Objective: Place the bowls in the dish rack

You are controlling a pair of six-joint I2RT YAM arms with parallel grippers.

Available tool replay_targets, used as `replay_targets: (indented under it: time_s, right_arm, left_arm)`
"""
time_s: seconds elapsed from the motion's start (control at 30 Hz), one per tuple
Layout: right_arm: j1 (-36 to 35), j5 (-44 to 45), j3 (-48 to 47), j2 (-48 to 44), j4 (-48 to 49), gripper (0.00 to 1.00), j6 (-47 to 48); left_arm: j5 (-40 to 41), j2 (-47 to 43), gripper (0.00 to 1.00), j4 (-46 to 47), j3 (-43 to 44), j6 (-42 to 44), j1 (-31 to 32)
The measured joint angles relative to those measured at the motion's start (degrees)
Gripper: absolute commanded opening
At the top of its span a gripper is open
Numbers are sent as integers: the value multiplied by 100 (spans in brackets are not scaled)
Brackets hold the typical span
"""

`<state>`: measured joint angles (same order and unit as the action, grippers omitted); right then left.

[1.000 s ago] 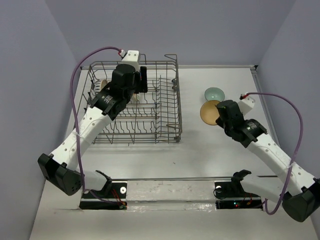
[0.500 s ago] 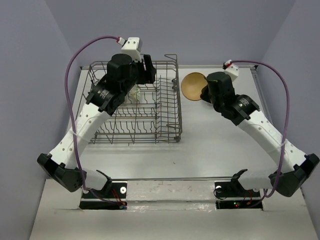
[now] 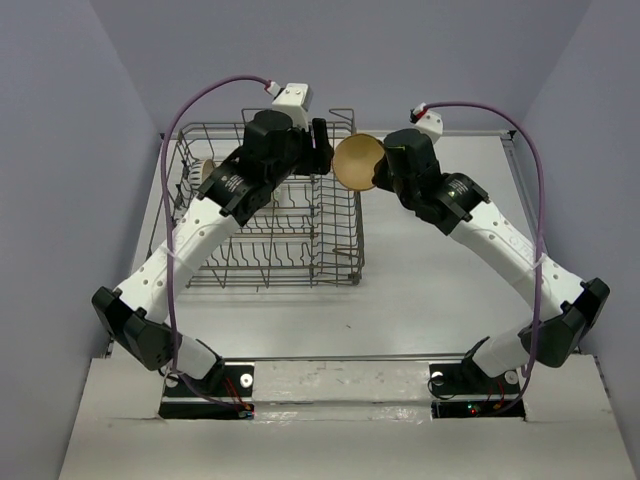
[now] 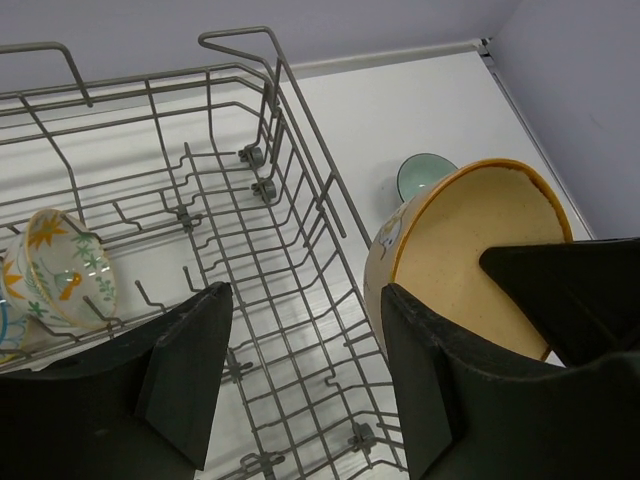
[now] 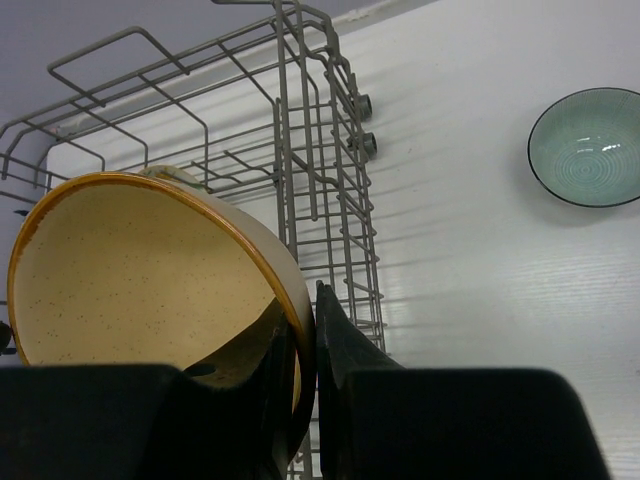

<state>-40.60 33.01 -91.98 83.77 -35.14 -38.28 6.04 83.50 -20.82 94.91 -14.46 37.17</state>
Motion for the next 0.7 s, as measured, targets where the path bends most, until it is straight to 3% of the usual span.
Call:
replay_targets:
  time_s: [0.37, 0.7]
  right_arm:
    - [-42, 2, -9, 192, 9, 1, 63]
    - [-42, 50, -11, 195, 114, 1, 133]
  left_arm:
    - [-2, 356, 66, 48, -17, -24, 337]
    - [160, 411, 41, 63, -256, -107, 376]
